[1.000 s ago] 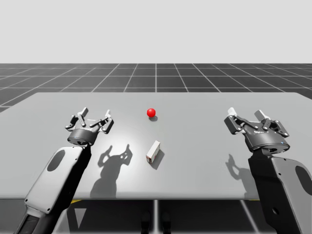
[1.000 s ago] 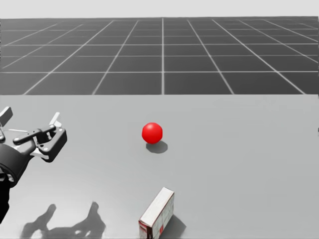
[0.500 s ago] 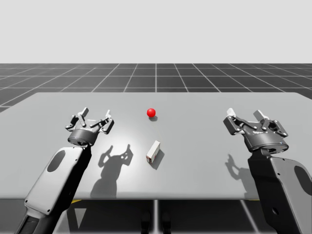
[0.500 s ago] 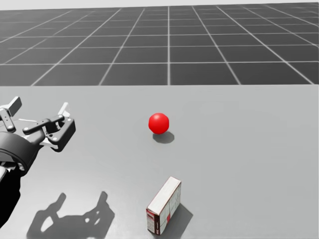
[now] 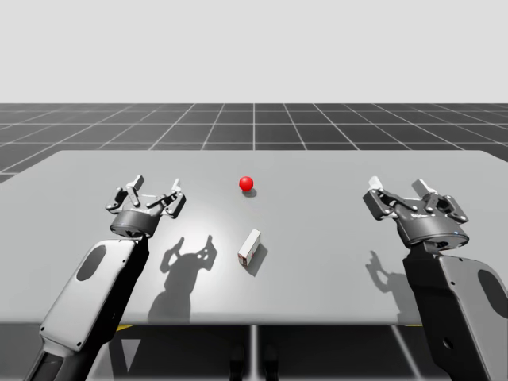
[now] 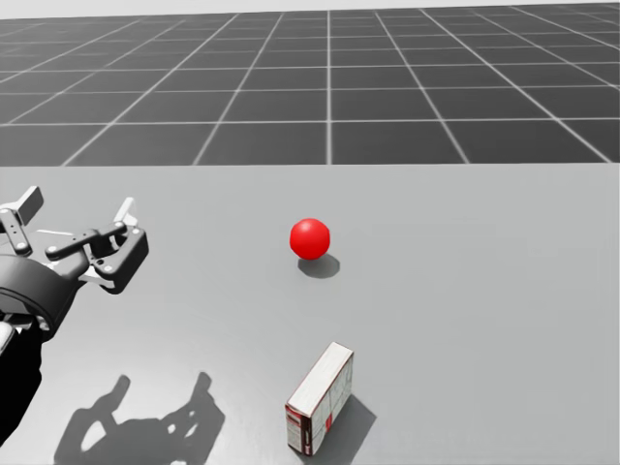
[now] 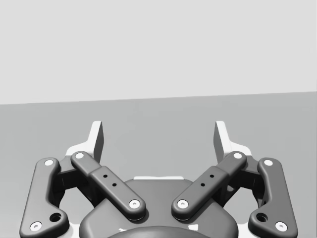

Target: Watch the red light. When it turns green, pick up the object.

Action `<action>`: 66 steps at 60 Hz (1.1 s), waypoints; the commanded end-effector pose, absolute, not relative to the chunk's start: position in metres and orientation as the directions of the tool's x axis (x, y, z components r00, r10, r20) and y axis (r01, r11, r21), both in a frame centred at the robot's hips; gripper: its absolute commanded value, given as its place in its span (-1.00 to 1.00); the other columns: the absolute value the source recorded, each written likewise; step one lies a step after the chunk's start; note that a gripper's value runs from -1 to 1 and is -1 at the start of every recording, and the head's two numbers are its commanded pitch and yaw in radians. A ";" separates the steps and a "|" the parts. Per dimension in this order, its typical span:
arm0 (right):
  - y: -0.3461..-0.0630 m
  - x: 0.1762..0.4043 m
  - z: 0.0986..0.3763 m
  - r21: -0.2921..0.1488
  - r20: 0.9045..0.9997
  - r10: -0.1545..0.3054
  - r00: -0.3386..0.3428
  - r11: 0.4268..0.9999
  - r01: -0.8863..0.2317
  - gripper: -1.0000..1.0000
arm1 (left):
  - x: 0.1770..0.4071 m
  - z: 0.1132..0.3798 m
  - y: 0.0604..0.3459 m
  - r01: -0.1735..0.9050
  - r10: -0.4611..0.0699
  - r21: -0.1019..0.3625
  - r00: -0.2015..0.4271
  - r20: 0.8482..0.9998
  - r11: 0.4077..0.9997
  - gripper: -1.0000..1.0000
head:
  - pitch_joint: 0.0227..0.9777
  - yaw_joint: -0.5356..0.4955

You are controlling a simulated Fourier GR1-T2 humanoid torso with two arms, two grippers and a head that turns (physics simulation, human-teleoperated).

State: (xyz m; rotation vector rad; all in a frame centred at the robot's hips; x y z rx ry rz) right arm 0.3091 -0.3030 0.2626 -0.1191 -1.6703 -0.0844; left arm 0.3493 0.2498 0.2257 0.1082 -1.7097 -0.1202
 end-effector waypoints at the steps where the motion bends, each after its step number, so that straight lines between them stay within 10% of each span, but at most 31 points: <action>1: -0.303 0.309 0.262 -0.017 0.995 0.030 -0.100 0.992 0.128 -1.00 | 0.349 0.226 0.250 -0.003 -0.140 0.141 -0.142 0.980 0.990 -1.00 | 0.19 0.12; 66: -0.303 0.309 0.263 -0.010 0.995 0.023 -0.102 0.992 0.127 -1.00 | 0.350 0.226 0.250 -0.002 -0.139 0.140 -0.140 0.980 0.990 -1.00 | 0.20 0.12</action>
